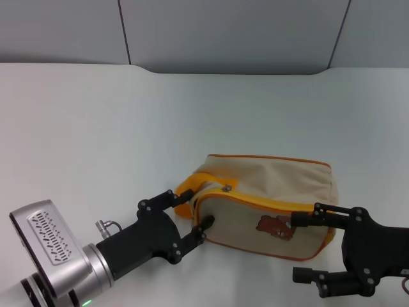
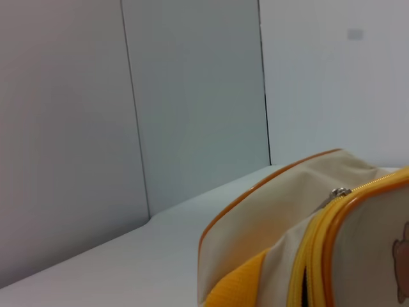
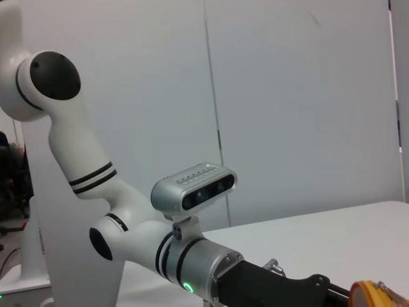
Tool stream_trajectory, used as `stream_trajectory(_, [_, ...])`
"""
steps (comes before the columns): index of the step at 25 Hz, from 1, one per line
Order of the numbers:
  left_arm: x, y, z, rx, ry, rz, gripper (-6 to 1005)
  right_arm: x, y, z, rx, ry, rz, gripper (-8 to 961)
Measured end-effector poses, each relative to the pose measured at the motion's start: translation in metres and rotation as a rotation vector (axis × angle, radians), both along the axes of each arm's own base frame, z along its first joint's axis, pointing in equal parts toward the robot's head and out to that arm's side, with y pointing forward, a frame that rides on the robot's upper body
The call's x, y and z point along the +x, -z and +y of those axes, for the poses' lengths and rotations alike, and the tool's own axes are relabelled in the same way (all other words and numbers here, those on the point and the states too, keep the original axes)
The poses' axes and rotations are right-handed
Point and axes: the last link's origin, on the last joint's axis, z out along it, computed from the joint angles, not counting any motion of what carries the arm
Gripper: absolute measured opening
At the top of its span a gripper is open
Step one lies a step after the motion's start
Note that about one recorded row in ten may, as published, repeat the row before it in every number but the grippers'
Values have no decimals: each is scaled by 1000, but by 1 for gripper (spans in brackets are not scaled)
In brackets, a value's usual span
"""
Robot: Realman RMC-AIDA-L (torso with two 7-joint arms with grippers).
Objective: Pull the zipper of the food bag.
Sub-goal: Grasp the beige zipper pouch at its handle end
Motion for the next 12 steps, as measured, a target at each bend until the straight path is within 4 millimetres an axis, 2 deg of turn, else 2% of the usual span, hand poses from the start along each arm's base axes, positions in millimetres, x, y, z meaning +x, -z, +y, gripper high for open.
stream_trajectory(9, [6,3,2,-5,2,-18,438,0,1,1,6,5,-6,820])
stream_trajectory(12, [9,3,3,-6,8,-25,385,0,1,1,7,6,-4,820])
